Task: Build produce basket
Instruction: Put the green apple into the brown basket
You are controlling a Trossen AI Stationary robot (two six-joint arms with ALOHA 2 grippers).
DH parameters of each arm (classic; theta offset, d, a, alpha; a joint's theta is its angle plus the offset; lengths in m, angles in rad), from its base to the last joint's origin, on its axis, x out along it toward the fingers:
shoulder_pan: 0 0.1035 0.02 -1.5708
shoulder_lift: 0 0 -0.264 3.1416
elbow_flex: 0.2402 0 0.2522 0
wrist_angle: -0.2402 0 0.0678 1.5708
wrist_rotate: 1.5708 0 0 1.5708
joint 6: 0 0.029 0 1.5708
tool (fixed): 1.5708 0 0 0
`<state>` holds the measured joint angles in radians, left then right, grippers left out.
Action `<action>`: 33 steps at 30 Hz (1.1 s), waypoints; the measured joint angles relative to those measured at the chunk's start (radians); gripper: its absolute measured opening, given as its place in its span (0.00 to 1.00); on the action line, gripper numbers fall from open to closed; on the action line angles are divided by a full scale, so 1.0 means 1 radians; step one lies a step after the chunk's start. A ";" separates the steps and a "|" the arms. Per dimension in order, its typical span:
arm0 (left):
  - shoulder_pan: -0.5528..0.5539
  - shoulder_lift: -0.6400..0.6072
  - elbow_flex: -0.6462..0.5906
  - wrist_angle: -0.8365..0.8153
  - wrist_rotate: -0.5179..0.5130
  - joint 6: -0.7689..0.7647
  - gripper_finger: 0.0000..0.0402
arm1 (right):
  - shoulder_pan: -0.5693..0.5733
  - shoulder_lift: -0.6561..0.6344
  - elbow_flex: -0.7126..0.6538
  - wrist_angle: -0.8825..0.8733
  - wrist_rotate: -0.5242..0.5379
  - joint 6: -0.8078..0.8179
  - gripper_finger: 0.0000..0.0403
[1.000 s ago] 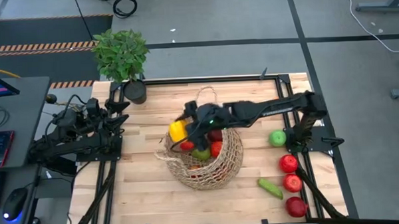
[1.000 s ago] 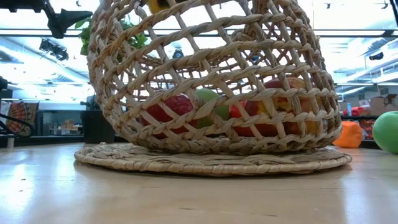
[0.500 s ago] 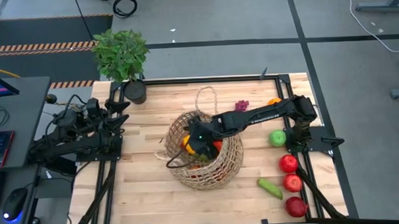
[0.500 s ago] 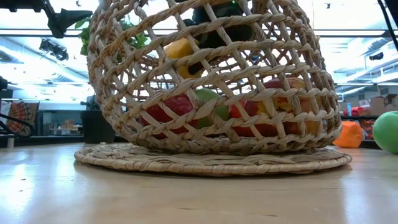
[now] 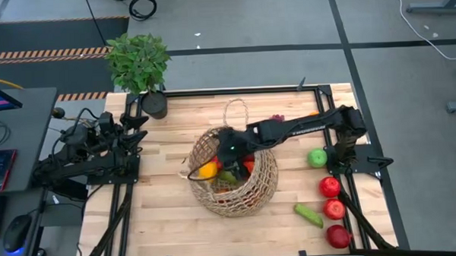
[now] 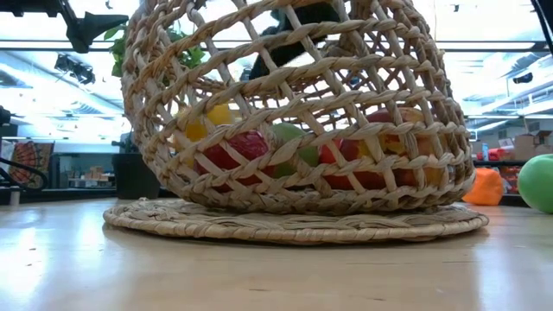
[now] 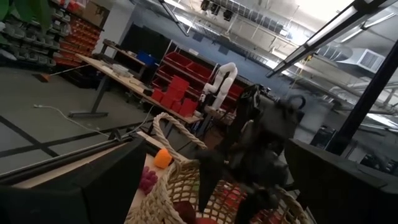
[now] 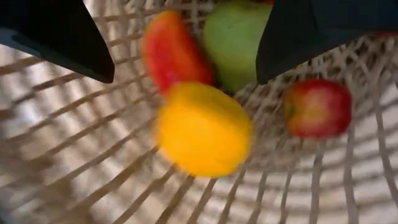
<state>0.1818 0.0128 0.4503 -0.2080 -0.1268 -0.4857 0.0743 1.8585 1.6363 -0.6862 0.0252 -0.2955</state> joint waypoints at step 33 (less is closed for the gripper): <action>0.000 0.000 0.000 0.001 0.000 0.000 0.97 | -0.249 -0.554 -0.113 -0.810 0.078 0.689 0.88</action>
<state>0.1818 0.0128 0.4503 -0.2073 -0.1268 -0.4854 -0.1751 1.3047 1.5232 -1.4961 0.1030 0.3939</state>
